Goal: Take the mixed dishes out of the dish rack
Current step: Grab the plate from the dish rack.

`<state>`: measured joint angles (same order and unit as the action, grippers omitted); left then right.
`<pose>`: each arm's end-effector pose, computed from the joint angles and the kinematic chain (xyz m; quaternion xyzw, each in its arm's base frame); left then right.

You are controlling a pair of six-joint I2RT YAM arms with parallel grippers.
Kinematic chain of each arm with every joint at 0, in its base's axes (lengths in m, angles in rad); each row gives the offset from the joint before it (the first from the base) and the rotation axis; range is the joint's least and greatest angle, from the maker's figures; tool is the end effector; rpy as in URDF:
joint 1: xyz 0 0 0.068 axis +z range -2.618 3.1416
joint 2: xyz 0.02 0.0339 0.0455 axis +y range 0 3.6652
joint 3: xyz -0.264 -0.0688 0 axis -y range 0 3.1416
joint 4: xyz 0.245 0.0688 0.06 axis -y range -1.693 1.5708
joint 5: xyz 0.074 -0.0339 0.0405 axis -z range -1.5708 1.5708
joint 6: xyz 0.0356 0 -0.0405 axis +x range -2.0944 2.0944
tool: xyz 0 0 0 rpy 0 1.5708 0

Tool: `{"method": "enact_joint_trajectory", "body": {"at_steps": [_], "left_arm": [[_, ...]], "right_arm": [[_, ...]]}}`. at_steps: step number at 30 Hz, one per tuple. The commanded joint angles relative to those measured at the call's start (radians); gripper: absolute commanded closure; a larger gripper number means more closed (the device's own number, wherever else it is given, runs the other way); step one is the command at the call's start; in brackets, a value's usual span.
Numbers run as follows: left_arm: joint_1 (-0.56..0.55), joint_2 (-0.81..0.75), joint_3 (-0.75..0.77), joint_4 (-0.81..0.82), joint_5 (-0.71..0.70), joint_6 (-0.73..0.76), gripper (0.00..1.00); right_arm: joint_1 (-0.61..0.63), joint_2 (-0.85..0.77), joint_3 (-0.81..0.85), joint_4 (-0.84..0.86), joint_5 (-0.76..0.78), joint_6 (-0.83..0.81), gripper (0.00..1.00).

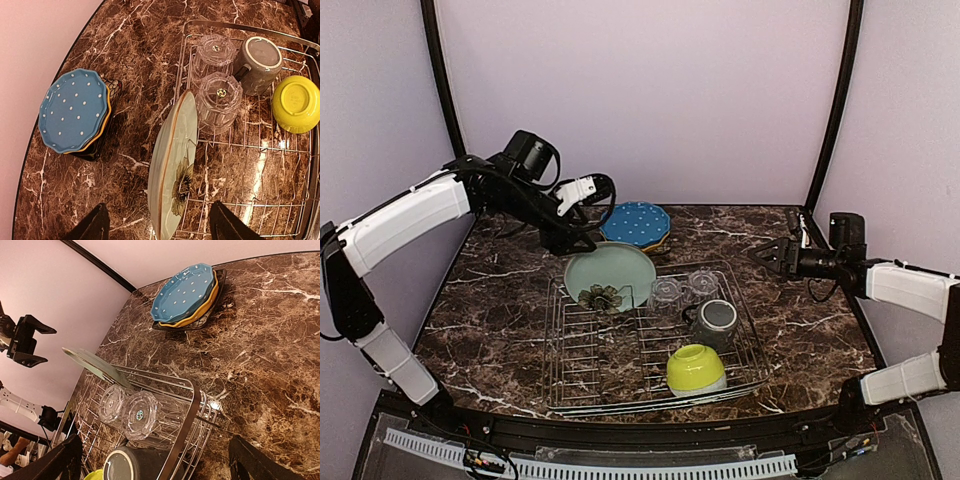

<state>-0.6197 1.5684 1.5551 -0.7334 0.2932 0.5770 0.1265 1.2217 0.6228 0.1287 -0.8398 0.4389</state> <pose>0.2744 -0.2084 0.3608 0.5589 0.7160 -0.1423 0.3932 0.2477 0.0582 0.2287 -0.0895 0.8020 0.4669 0.3616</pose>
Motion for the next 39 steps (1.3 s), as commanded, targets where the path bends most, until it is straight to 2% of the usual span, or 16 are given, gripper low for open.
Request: {"method": "enact_joint_trajectory", "body": {"at_steps": [1,15,19,28,33,39], "left_arm": [[-0.020,0.025,0.037,-0.062,-0.048,0.026,0.33],[-0.082,0.121,0.089,-0.103,-0.163,0.079,0.47],[-0.093,0.150,0.100,-0.111,-0.202,0.093,0.55],[-0.100,0.151,0.107,-0.100,-0.215,0.091,0.88],[-0.101,0.116,0.085,-0.078,-0.217,0.086,0.97],[-0.100,0.059,0.064,-0.055,-0.204,0.075,0.99]], "right_arm": [[0.004,0.011,0.022,0.033,-0.009,-0.003,0.01],[0.004,0.029,0.022,0.061,-0.016,0.019,0.01],[0.004,0.034,0.022,0.063,-0.017,0.022,0.01],[0.003,0.040,0.027,0.065,-0.016,0.024,0.01],[0.004,0.045,0.035,0.067,-0.020,0.029,0.02],[0.004,0.046,0.036,0.070,-0.024,0.032,0.01]]}}
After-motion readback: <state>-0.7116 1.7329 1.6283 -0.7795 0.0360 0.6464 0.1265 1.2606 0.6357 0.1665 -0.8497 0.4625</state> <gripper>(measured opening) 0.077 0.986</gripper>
